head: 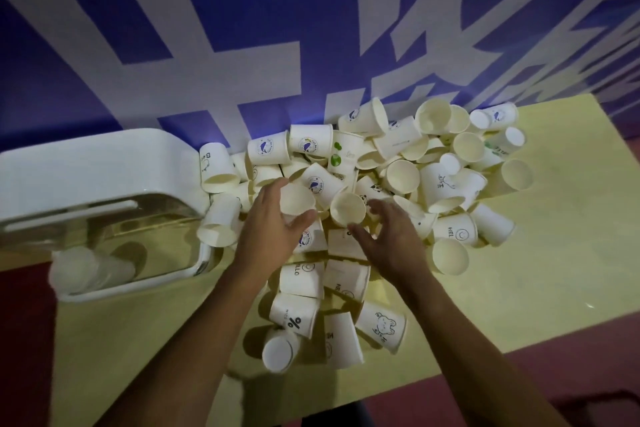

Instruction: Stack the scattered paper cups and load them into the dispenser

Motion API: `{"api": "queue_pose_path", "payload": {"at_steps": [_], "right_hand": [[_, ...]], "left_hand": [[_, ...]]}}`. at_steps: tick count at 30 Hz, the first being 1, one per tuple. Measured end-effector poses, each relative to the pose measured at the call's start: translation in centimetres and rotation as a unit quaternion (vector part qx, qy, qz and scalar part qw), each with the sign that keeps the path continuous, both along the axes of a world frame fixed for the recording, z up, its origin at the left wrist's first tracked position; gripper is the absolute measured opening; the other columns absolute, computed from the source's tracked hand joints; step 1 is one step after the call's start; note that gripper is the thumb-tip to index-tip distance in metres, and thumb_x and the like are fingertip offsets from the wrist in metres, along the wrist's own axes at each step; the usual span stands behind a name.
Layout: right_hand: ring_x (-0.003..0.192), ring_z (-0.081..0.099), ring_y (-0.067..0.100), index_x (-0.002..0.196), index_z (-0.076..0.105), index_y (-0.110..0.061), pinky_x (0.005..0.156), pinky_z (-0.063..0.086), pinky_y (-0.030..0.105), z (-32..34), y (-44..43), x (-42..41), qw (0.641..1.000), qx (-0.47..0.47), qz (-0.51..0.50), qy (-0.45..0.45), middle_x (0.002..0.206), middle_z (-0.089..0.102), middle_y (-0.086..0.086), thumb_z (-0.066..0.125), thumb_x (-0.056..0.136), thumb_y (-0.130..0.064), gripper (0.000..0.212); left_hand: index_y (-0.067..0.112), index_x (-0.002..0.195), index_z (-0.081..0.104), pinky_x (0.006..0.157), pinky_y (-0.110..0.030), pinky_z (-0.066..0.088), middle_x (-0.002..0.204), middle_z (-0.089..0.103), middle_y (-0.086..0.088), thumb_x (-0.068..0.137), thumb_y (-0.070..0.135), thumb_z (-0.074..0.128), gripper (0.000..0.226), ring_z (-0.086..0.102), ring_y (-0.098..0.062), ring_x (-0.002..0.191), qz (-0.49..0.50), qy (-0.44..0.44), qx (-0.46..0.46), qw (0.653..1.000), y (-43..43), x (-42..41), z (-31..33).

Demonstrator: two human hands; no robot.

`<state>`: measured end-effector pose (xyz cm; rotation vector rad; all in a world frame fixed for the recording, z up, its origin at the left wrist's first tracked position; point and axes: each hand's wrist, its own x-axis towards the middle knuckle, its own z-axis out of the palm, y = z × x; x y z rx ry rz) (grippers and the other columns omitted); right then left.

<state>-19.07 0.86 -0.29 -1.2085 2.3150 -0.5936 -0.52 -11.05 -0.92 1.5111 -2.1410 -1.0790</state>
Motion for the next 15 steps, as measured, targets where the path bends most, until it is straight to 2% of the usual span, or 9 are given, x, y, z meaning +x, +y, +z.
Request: {"api": "queue_pose_path", "payload": {"at_steps": [4, 7, 11, 15], "right_hand": [[0.141, 0.036, 0.028, 0.149, 0.045, -0.020, 0.112, 0.036, 0.045, -0.9, -5.2, -0.3, 0.990, 0.101, 0.047, 0.082, 0.152, 0.046, 0.004, 0.065, 0.085, -0.068, 0.083], [0.142, 0.032, 0.031, 0.148, 0.044, -0.021, 0.116, 0.028, 0.047, -1.9, -7.4, 0.4, 0.979, 0.148, 0.063, 0.122, 0.151, 0.043, 0.004, 0.061, 0.079, -0.080, 0.092], [0.133, 0.038, 0.031, 0.136, 0.054, -0.020, 0.111, 0.028, 0.048, -3.1, -7.8, 0.9, 0.982, 0.118, 0.045, 0.141, 0.140, 0.050, 0.005, 0.065, 0.077, -0.077, 0.082], [0.128, 0.042, 0.033, 0.131, 0.054, -0.016, 0.108, 0.032, 0.048, -3.5, -7.0, 1.1, 0.992, 0.041, 0.018, 0.119, 0.135, 0.054, 0.008, 0.072, 0.081, -0.061, 0.070]], "left_hand": [[0.030, 0.145, 0.044, 0.099, -0.026, 0.039, 0.146, 0.050, 0.009, 0.084, 0.050, 0.077, 0.073, 0.045, -0.011, 0.133, 0.050, 0.048, -0.007, 0.998, 1.9, 0.5, 1.6], [0.033, 0.145, 0.042, 0.094, -0.026, 0.038, 0.146, 0.051, 0.010, 0.079, 0.043, 0.084, 0.080, 0.045, -0.010, 0.131, 0.068, 0.034, 0.007, 0.997, 2.9, 1.2, 2.0], [0.036, 0.143, 0.044, 0.093, -0.026, 0.039, 0.144, 0.052, 0.012, 0.076, 0.041, 0.088, 0.081, 0.045, -0.007, 0.127, 0.078, 0.025, 0.021, 0.996, 3.4, 2.2, 1.8], [0.040, 0.142, 0.045, 0.096, -0.027, 0.042, 0.142, 0.051, 0.014, 0.073, 0.045, 0.089, 0.083, 0.046, -0.006, 0.127, 0.090, 0.041, 0.040, 0.994, 3.5, 3.2, 1.7]]}}
